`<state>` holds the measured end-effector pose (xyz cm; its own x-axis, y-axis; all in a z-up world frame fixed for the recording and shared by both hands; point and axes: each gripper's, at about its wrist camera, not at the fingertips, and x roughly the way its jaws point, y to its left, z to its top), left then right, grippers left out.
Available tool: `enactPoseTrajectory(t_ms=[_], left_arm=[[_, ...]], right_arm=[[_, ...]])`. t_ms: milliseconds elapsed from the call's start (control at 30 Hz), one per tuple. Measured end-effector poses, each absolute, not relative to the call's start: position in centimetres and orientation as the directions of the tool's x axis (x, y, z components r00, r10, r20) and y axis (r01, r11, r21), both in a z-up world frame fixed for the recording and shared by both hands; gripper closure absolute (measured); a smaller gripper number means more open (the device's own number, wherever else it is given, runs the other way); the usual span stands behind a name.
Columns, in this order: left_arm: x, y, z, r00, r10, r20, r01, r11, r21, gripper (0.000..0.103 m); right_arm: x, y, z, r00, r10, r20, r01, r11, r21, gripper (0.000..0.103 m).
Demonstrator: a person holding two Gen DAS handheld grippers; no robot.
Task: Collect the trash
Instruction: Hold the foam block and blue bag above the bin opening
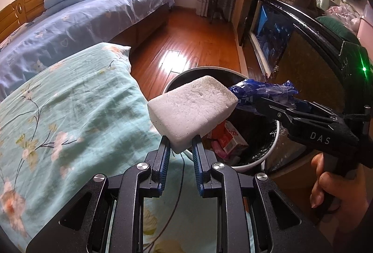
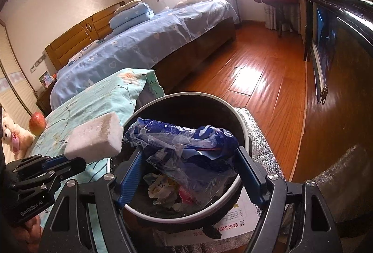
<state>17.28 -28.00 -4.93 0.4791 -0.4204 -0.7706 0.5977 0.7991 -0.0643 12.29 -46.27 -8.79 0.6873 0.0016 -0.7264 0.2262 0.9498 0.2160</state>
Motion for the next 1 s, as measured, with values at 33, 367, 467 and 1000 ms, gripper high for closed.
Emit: enactPoseTrajectory(t_ms=[33,367,467,1000], left_arm=[[17.3,-28.1,-4.9,0.479,-0.42,-0.771,0.598,0.799,-0.063,0.085],[17.8,-28.7,-5.1,0.474,-0.415,-0.776,0.6,0.798,-0.06,0.085],[17.9,-28.8,-5.2,0.472,-0.414,-0.779,0.599,0.798,-0.061,0.085],[18.4,-29.5,-5.6,0.458,-0.412,-0.788,0.598,0.799,-0.071,0.085]], right_arm=[[12.4,-46.2,-8.8,0.686,0.001,-0.728,0.227,0.95,0.215,0.025],[12.8,-46.3,-9.0,0.675,0.003,-0.737,0.23,0.949,0.214,0.025],[12.9,-46.4,-8.9,0.672,0.003,-0.74,0.23,0.95,0.213,0.025],[13.4,-46.9,-9.1,0.662,0.006,-0.75,0.232,0.949,0.213,0.025]])
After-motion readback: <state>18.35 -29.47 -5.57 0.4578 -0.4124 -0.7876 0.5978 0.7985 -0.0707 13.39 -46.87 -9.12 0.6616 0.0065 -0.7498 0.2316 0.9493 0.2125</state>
